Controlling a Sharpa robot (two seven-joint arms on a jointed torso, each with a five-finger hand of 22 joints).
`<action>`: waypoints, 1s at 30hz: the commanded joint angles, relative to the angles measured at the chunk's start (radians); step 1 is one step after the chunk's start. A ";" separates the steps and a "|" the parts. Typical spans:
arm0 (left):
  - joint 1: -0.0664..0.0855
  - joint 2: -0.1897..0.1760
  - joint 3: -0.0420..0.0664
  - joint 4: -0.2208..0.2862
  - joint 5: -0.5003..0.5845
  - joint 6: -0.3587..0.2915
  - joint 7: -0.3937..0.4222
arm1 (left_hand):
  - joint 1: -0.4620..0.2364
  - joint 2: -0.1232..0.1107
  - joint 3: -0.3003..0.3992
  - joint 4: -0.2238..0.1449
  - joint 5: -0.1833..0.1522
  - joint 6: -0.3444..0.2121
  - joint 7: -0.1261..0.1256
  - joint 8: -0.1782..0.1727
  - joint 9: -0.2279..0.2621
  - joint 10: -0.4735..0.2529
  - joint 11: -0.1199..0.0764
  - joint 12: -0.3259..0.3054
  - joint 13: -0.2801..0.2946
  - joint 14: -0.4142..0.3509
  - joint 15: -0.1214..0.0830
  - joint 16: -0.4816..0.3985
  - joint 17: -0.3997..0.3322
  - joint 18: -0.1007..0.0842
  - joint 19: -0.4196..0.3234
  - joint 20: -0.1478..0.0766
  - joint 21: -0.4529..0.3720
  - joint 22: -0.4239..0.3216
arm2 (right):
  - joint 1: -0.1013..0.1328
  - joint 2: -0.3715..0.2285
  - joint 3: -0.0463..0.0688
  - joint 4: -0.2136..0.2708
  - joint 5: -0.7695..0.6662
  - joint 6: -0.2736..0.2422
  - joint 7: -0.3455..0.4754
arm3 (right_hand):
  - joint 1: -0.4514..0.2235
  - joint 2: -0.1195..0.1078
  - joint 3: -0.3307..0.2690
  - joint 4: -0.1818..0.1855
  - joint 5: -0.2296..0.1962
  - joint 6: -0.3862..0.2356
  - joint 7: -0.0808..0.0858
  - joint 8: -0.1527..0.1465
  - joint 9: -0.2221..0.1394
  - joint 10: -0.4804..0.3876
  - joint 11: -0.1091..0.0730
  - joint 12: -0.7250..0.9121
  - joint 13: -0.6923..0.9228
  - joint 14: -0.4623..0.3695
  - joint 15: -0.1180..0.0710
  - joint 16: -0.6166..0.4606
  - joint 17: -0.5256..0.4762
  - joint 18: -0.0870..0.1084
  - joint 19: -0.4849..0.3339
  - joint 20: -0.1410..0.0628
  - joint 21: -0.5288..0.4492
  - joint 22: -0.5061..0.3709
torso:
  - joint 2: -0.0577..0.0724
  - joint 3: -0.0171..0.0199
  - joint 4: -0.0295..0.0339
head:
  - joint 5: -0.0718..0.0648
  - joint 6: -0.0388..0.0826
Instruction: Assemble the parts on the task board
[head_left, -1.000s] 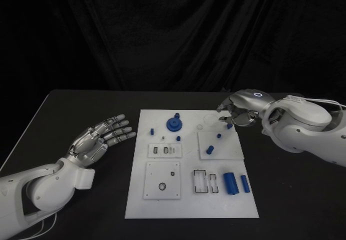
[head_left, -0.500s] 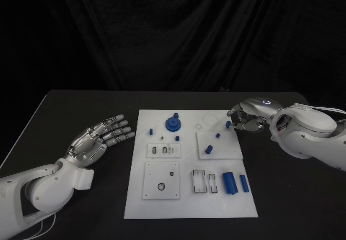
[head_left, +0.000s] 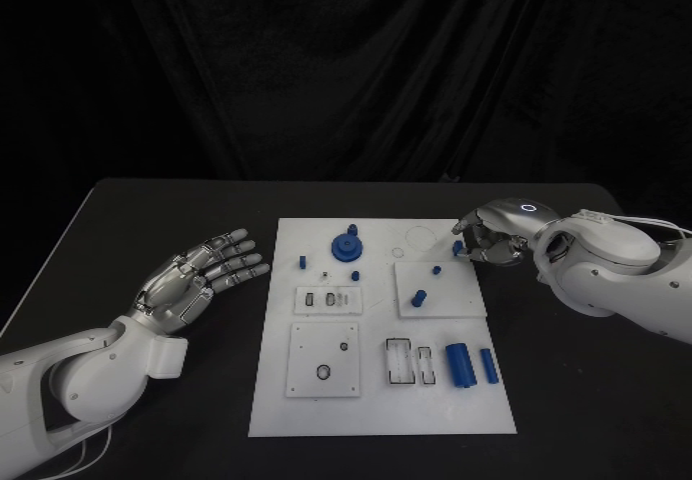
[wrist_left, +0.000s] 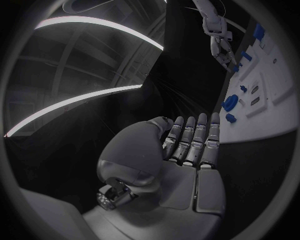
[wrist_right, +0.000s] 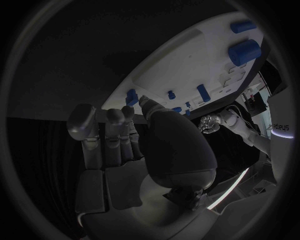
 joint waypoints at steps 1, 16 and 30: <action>-0.002 0.002 0.001 0.001 0.003 0.013 0.004 | -0.007 0.000 0.005 -0.001 -0.006 0.005 0.002 0.002 0.001 0.003 0.007 0.005 0.001 -0.001 0.004 0.005 0.000 -0.018 -0.006 0.000 0.003 0.000 | -0.004 0.003 0.000 -0.006 -0.005 -0.006 -0.015 | 0.008 -0.002 -0.008 0.001 -0.004 -0.005 0.000 -0.004 -0.002 -0.007 0.001 -0.007 -0.002 -0.003 -0.005 -0.009 -0.002 0.009 -0.003 -0.005 -0.005 0.097 | 0.000 -0.0007 -0.0007 | 0.002 -0.002; -0.002 0.004 0.001 -0.001 0.003 0.017 -0.005 | -0.009 0.000 0.007 -0.001 -0.006 0.004 0.003 0.002 0.001 0.004 0.008 0.005 0.001 -0.001 0.004 0.005 0.000 -0.018 -0.006 0.000 0.003 0.000 | -0.016 0.025 0.000 -0.030 -0.005 0.002 -0.019 | 0.032 -0.002 -0.016 0.000 -0.004 0.040 0.011 0.020 0.008 -0.007 0.008 -0.013 -0.005 -0.001 0.000 -0.022 -0.004 0.009 0.000 -0.002 -0.017 0.096 | -0.001 -0.0001 -0.0024 | 0.006 -0.008; -0.003 0.007 0.001 -0.002 0.003 0.021 -0.013 | -0.010 -0.001 0.008 -0.001 -0.006 0.004 0.004 0.002 0.001 0.005 0.008 0.006 0.001 -0.002 0.004 0.005 0.000 -0.018 -0.006 0.000 0.003 0.000 | -0.017 0.033 0.000 -0.040 -0.005 0.000 -0.023 | 0.053 0.001 -0.016 -0.004 0.009 0.075 0.013 0.037 0.024 -0.008 0.009 -0.019 -0.008 0.001 0.001 -0.029 -0.003 0.009 0.003 -0.001 -0.024 0.097 | -0.001 -0.0008 -0.0012 | 0.005 -0.012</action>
